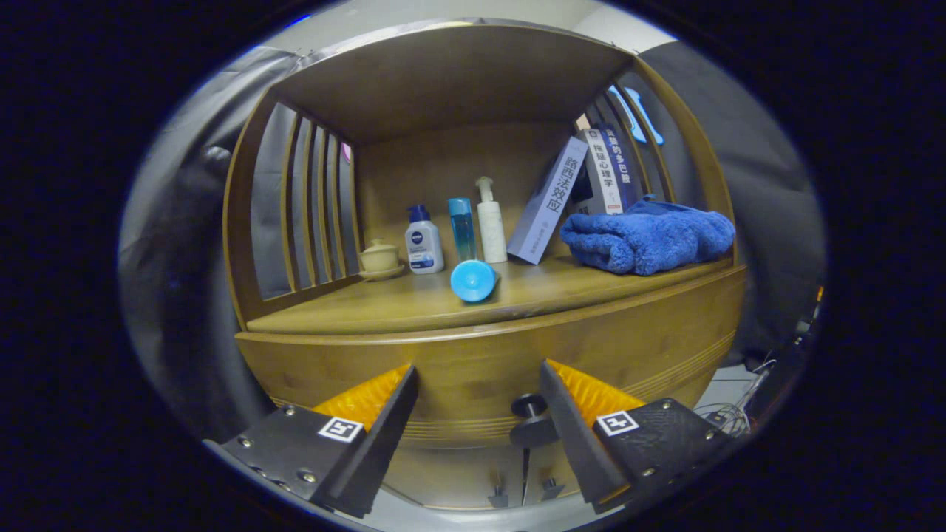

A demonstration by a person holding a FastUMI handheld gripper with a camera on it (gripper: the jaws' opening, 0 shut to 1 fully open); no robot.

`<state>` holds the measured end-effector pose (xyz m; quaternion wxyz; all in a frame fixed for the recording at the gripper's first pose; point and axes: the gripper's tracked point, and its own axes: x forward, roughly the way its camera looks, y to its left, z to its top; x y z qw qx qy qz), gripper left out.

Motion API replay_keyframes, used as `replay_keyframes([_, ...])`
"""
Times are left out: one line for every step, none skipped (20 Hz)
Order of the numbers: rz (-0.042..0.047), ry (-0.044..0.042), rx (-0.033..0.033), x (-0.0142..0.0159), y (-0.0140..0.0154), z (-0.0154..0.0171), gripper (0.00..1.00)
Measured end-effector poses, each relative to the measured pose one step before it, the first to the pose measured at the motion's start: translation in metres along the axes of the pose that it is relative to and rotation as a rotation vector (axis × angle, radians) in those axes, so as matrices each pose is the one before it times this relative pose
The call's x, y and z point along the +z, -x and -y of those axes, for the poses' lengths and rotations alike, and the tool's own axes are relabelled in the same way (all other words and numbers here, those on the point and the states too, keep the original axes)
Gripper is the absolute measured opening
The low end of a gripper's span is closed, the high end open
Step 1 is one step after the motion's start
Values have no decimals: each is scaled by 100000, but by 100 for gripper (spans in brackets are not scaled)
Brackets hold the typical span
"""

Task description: Pull open the drawer, take out the items inside it, and place them on the countertop above the cabinet.

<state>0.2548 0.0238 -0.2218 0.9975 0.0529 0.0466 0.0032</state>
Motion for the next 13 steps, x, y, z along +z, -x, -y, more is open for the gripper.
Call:
replay_keyframes([-1253,250,-26,154,11,-8,99])
replay_keyframes([560,-21,131,-214,-105,-106,100])
replay_keyframes([-2427,1616,55,-502,69,101,99])
replay_keyframes([-5282,2137,-1330,-666,515,481,99])
replay_keyframes([-1263,1208,-766,61,710,268,99])
replay_keyframes([143,645,-377,379,951,128,100])
replay_keyframes([1181,303,-663,1034,1058,292,100])
replay_keyframes([429,327,-338,953,1172,158,99])
replay_keyframes([57,-52,-651,899,1299,237,99])
replay_keyframes([130,-688,-439,949,1488,221,99])
replay_keyframes([474,-1007,-113,1254,1270,121,99])
replay_keyframes([687,-508,-486,1081,1798,190,99])
replay_keyframes([1704,-160,125,1333,1610,101,99])
